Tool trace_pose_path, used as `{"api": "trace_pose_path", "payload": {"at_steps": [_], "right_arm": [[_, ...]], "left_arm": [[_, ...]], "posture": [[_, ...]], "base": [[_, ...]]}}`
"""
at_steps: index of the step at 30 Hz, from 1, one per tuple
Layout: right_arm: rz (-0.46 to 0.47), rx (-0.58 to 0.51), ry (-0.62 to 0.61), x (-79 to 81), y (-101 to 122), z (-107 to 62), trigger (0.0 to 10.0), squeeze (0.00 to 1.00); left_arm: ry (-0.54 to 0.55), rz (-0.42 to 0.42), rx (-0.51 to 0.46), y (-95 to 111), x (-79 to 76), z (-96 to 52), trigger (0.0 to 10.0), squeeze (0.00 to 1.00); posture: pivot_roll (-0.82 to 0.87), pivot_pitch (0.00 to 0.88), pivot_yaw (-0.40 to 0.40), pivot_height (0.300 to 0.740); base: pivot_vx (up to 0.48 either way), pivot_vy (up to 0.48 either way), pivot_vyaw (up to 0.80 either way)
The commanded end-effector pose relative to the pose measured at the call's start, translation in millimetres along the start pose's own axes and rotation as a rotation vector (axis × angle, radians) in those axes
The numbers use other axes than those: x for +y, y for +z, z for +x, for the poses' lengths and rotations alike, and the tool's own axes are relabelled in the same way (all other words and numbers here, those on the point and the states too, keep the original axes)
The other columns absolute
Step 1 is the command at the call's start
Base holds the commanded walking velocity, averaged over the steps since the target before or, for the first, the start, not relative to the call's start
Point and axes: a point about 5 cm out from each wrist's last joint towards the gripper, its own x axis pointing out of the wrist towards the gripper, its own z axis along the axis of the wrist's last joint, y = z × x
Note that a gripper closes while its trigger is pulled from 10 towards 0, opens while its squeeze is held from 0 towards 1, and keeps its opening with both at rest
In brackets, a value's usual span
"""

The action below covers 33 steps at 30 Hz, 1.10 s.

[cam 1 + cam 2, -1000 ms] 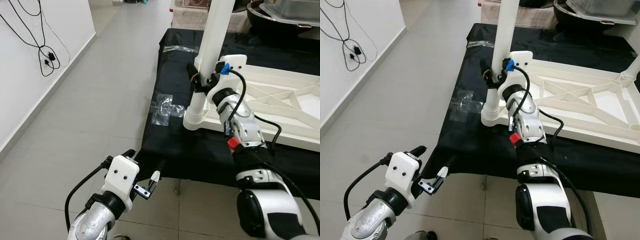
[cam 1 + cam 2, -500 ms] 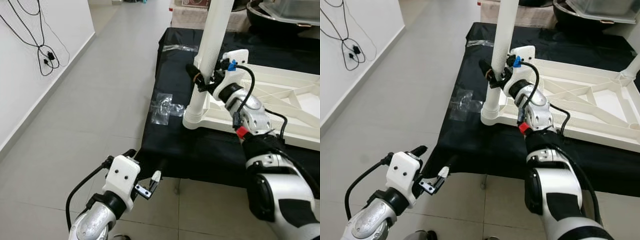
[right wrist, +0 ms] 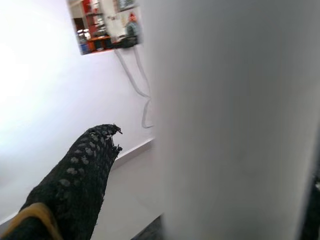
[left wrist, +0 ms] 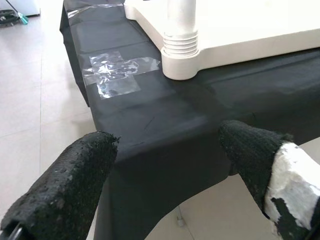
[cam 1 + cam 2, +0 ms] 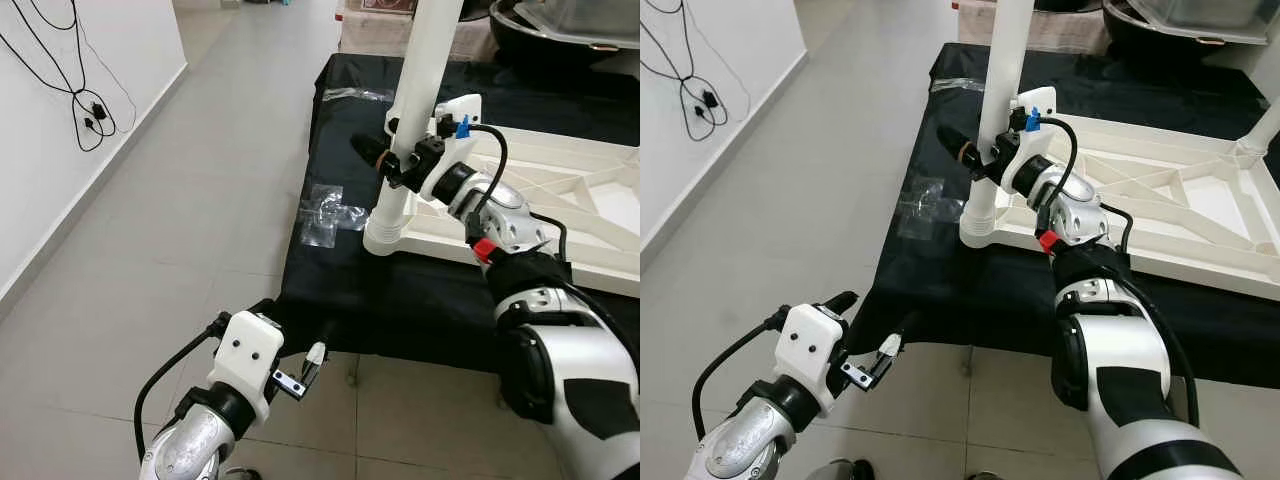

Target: Building children table

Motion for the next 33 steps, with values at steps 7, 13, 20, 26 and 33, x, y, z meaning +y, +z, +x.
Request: {"api": "trace_pose_path", "payload": {"at_steps": [7, 13, 20, 26, 33], "right_arm": [[0.018, 0.041, 0.034, 6.8, -5.8, 8.7, 2.1, 0.00], [0.006, 0.056, 0.000, 6.9, -12.7, 9.3, 0.0, 0.00], [-0.067, 0.099, -0.242, -5.1, -24.1, 0.5, 0.0, 0.00], [-0.119, 0.139, -0.819, -24.1, -37.3, -26.5, 0.0, 0.00], [-0.028, 0.116, -1.077, 9.2, -47.9, -33.7, 0.0, 0.00]], "left_arm": [[0.005, -0.001, 0.011, -0.3, -1.5, -1.1, 10.0, 0.00], [0.008, 0.001, 0.012, -0.6, -1.5, -1.3, 10.0, 0.00], [0.009, 0.006, 0.008, -1.1, -0.5, 0.1, 10.0, 0.00], [0.010, 0.011, 0.006, -1.6, 1.6, 1.8, 10.0, 0.00], [0.000, 0.009, 0.000, -0.9, -1.7, 3.1, 10.0, 0.00]], "posture": [[0.14, 0.147, -0.065, 0.740], [0.14, 0.145, -0.067, 0.740], [0.13, 0.131, -0.067, 0.740], [0.12, 0.126, -0.062, 0.740], [0.13, 0.118, -0.063, 0.740]], "base": [[0.000, 0.000, 0.00], [0.000, 0.000, 0.00], [0.000, 0.000, 0.00], [0.000, 0.000, 0.00], [0.000, 0.000, 0.00]]}}
